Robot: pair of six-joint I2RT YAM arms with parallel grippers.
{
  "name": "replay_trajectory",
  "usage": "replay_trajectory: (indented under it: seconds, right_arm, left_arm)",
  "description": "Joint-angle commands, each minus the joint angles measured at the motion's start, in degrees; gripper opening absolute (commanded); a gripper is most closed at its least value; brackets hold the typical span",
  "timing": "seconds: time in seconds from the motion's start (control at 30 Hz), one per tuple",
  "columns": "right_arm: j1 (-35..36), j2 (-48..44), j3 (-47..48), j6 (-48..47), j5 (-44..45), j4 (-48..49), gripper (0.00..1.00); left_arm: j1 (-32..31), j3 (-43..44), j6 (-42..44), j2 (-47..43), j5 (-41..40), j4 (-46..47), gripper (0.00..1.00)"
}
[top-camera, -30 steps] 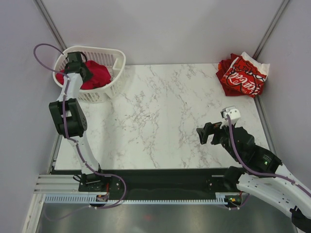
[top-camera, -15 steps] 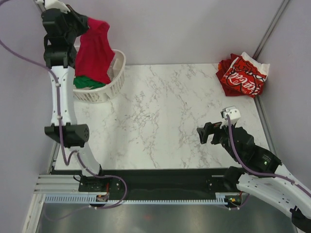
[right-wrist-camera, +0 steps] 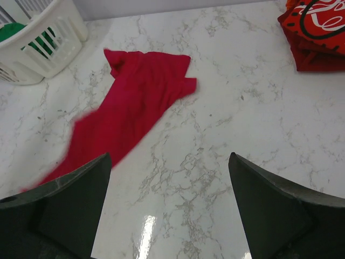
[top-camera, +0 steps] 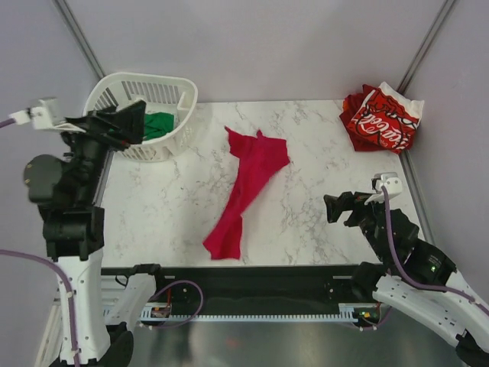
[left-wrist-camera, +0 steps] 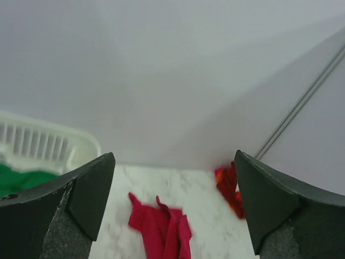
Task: Fold and stack the t-shirts
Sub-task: Move the tshirt to the center of the board, then flatten the tshirt out
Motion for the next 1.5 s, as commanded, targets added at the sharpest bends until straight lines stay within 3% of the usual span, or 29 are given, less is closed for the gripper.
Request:
replay_trajectory:
  seconds: [0.0, 0.13, 0.3, 0.4, 0.53, 0.8, 0.97, 1.23, 1.47]
  right_arm:
    - [0.1, -2.2, 0.6, 1.4, 4.3, 0.8, 0.98]
    - [0.1, -1.6, 1.7, 1.8, -0.3, 0.7, 0.98]
    - [0.2, 17.9, 7.8, 5.5, -16.9, -4.9, 0.98]
    - [1.7, 26.7, 5.4, 11.0, -22.9, -1.7, 0.98]
    - [12.7, 31.8, 3.6, 14.5, -15.1, 4.1, 0.98]
    - [17.5, 51.4, 11.3, 16.9, -20.2, 8.4, 0.98]
    - [17.3, 61.6, 16.8, 15.5, -15.9, 11.1, 0.96]
    - [12.1, 78.2, 30.6, 14.7, -14.3, 9.6, 0.78]
    - [9.7, 86.9, 38.6, 12.6, -9.4, 5.5, 0.63]
  left_arm:
    - [0.2, -13.9, 0.1, -2.4, -0.8, -11.0, 1.0]
    - [0.2, -22.5, 0.2, -7.3, 3.0, -14.8, 1.0]
    - [0.1, -24.7, 4.7, -7.6, 2.9, -22.4, 0.97]
    - [0.1, -27.5, 6.1, -8.8, 1.6, -23.3, 0.96]
    - [0.1, -33.4, 7.3, -11.1, 0.5, -23.3, 0.96]
    - [-0.2, -39.1, 7.2, -14.7, -3.2, -22.2, 0.96]
    - [-0.2, -41.8, 6.8, -17.1, -4.1, -20.7, 0.96]
    - [-1.1, -42.4, 6.5, -19.2, -4.0, -20.3, 0.95]
    - [-1.9, -42.5, 6.6, -20.3, -4.6, -20.3, 0.94]
